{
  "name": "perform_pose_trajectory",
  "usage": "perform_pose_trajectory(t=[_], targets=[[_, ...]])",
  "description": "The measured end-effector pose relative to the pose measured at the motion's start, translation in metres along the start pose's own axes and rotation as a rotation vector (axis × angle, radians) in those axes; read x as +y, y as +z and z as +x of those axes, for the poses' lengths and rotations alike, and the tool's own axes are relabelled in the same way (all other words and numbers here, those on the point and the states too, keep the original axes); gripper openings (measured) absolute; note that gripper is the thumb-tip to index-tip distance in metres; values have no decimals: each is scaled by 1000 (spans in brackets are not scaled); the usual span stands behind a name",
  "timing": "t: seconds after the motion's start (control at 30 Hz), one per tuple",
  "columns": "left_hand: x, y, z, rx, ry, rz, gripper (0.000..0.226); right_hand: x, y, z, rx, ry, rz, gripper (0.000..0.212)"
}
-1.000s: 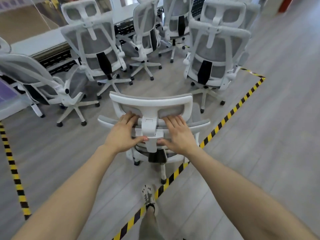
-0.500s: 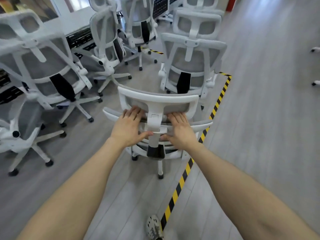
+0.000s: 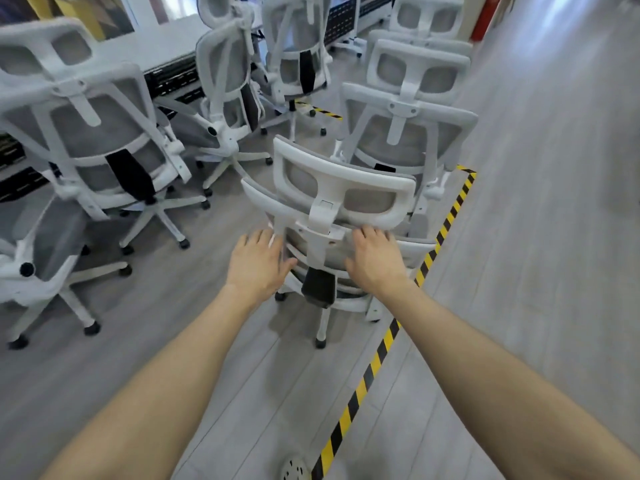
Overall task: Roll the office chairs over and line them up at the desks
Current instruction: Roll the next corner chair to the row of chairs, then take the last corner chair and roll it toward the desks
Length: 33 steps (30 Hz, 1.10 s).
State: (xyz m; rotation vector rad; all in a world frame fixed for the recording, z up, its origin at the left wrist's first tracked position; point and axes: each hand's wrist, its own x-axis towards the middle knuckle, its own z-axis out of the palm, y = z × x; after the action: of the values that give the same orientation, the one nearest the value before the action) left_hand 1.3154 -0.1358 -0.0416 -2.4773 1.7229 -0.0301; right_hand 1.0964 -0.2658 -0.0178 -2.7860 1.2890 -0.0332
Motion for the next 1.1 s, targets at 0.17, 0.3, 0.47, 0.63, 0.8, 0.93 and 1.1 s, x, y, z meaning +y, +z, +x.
perform_pose_trajectory(t=[0.17, 0.3, 0.47, 0.63, 0.8, 0.93, 1.1], targets=[[-22, -4, -72, -155, -267, -46, 53, -11, 5, -29, -142, -203, 54, 37], [-25, -7, -178, -174, -551, -43, 53, -33, 23, -31, -289, -480, 50, 41], [36, -3, -359, -263, -995, -107, 60, -107, 43, -76, -404, -902, -62, 53], [152, -15, -545, -281, -1427, -160, 56, -203, 52, -228, -494, -1342, -105, 56], [304, -30, -718, -234, -1897, -112, 50, -251, 29, -444, -437, -1855, -131, 54], [433, -44, -825, -195, -2160, -100, 48, -245, 17, -623, -424, -2177, -160, 55], [591, -48, -951, -207, -2417, -112, 51, -205, 14, -844, -370, -2444, -165, 54]])
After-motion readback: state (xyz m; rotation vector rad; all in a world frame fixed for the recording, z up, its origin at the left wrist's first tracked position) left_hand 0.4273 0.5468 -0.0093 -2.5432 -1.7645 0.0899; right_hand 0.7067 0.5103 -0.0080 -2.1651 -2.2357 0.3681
